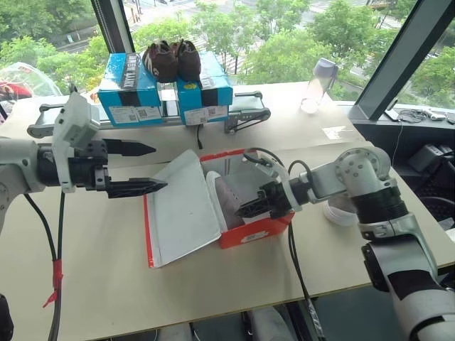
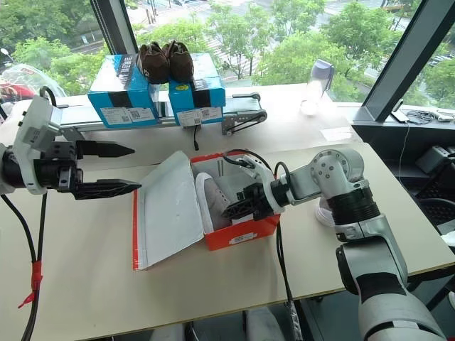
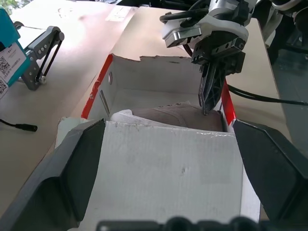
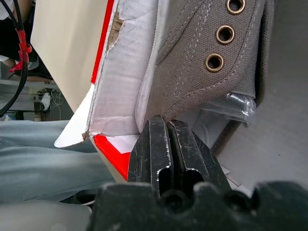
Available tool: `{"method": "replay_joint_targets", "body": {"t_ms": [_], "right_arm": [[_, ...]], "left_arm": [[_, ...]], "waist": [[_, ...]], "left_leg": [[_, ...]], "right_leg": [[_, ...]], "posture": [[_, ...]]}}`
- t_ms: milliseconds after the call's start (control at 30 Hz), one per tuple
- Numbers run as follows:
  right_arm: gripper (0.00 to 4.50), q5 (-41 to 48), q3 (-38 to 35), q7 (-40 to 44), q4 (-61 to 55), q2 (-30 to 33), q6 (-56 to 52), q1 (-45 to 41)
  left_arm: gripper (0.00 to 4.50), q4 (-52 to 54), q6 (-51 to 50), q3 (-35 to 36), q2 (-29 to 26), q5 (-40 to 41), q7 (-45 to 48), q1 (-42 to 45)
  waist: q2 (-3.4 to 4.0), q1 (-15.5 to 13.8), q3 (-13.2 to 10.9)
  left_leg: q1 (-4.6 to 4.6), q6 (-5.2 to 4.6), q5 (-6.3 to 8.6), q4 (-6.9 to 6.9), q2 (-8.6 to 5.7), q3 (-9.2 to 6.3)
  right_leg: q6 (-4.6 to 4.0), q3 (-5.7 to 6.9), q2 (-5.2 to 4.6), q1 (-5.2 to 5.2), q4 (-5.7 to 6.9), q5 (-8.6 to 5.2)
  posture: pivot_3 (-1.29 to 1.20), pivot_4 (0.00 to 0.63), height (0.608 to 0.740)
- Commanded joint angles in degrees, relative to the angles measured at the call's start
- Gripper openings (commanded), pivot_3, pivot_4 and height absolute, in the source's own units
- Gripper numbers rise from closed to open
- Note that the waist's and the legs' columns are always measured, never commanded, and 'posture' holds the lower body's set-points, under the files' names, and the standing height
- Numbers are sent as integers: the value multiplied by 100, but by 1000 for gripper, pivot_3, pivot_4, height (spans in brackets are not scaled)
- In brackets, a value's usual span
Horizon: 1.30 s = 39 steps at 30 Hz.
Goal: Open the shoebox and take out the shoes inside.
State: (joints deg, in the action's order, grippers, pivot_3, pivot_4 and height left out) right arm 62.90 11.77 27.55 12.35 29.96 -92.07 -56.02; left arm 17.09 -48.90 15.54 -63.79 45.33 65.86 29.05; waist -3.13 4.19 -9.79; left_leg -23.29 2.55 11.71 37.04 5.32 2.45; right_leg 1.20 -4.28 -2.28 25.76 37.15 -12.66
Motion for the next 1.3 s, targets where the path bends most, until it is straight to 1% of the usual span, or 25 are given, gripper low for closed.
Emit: {"method": "replay_joint_targets", "body": {"t_ms": [33,167,267,467,633,700,733,767,833,933,1033,1133,1300], "right_arm": [[35,51,-80,92,-146,-71,-43,-259],[35,250,-334,166,-262,-63,-43,-556],[35,422,-624,140,-238,-97,-43,-839],[35,774,-1110,-39,-116,-61,-43,-1275],[35,846,-1536,-224,175,191,-43,-1635],[35,783,-1735,-310,360,334,-43,-1842],[35,581,-1787,-263,330,545,-31,-1939],[35,319,-1721,-145,273,854,65,-1985],[35,-31,-1612,39,255,1239,186,-2030],[35,-752,-1221,434,465,1877,594,-2042],[35,-1280,-819,898,485,2205,908,-1922],[35,-1684,-495,1253,473,2345,1113,-1618],[35,-2330,120,1918,318,2527,1637,-772]], "left_arm": [[4500,62,48,219,-126,66,-26,98],[4500,61,59,190,-161,33,13,49],[4500,55,68,169,-184,34,46,40],[4500,9,112,52,-174,27,105,141],[4500,-111,144,-33,-92,53,103,373],[4500,-158,134,-52,-62,73,112,437],[4500,-188,148,-82,-45,57,120,469],[4500,-221,172,-127,-22,29,129,504],[4500,-254,200,-185,17,-11,144,548],[4500,-342,270,-323,148,-70,150,659],[4500,-409,339,-436,242,-116,160,742],[4500,-459,395,-538,318,-172,172,820],[4500,-488,405,-597,365,-227,205,910]], "waist": [[0,-2,0],[2,-19,-1],[3,-40,-2],[3,-69,-3],[4,-88,-3],[7,-112,-5],[8,-126,-6],[9,-141,-7],[11,-200,-8],[11,-224,-8],[13,-209,-9],[13,-162,-9],[20,-166,-13]], "left_leg": [[-1,0,0,0,0,0],[-15,0,0,-1,0,0],[-53,0,0,0,0,-1],[-58,0,0,-3,0,-2],[-58,0,0,-2,0,-3],[-58,0,0,-3,0,-3],[-58,0,0,-3,0,-2],[-58,0,0,-4,0,-2],[-62,0,0,-6,0,-2],[-67,0,1,-6,-1,-2],[-69,0,0,-4,-5,-2],[-66,0,0,-5,-5,-2],[-66,-1,0,-5,-7,-2]], "right_leg": [[0,0,0,1,0,0],[-1,0,0,16,0,0],[-18,2,-1,46,0,11],[-18,5,-1,47,-7,10],[-17,6,-1,47,-5,10],[-17,6,-1,46,-6,10],[-17,6,-1,47,-6,10],[-17,6,-1,47,-7,10],[-18,7,-1,50,-11,9],[-17,9,-5,50,-18,8],[-16,7,-6,50,-17,8],[-16,6,-6,51,-15,8],[-16,3,-6,51,-11,8]], "posture": [[0,150,740],[0,150,740],[0,150,740],[0,150,740],[0,150,740],[0,150,740],[0,150,740],[0,150,740],[0,150,740],[0,150,740],[0,150,740],[0,150,740],[0,150,740]]}}
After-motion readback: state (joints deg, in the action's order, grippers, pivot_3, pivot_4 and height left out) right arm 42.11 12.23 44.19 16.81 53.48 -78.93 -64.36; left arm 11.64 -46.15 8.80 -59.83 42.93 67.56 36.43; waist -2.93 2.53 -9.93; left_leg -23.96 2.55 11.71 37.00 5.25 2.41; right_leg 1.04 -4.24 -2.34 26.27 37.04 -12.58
